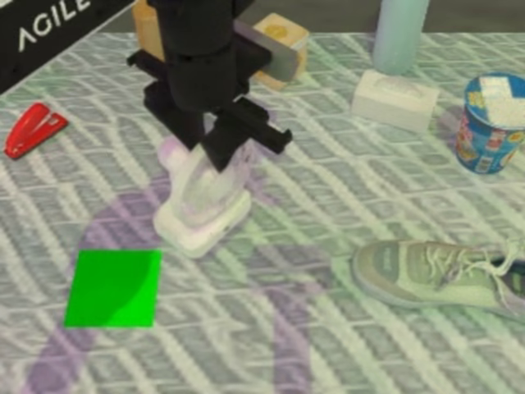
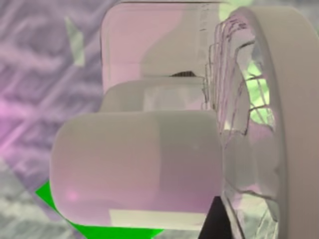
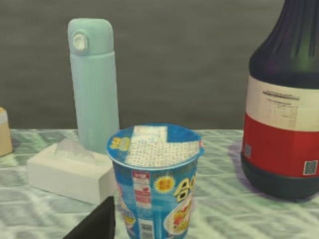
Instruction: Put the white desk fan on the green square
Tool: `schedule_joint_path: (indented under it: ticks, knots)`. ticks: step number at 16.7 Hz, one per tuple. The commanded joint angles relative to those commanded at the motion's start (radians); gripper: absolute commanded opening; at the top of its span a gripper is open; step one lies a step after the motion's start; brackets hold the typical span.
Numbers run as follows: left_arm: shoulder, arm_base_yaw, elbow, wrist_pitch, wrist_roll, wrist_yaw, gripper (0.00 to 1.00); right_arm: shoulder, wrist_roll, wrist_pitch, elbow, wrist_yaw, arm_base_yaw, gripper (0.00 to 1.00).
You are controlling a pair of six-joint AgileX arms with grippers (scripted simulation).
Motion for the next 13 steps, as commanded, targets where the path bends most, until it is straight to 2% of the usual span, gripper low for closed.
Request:
schedule_joint_path:
  ticks: [2,5,13]
  knots:
    - [-0.021,0.012,-0.034,0.004,0.054,0.000,0.00,0.000,0.000,0.000,0.000,0.000,0.000,1.00]
    - [-0.086,0.048,-0.123,0.022,0.206,0.000,0.00,0.000,0.000,0.000,0.000,0.000,0.000,1.00]
    - [-0.356,0.185,-0.467,0.109,0.831,0.001,0.00,0.000,0.000,0.000,0.000,0.000,0.000,1.00]
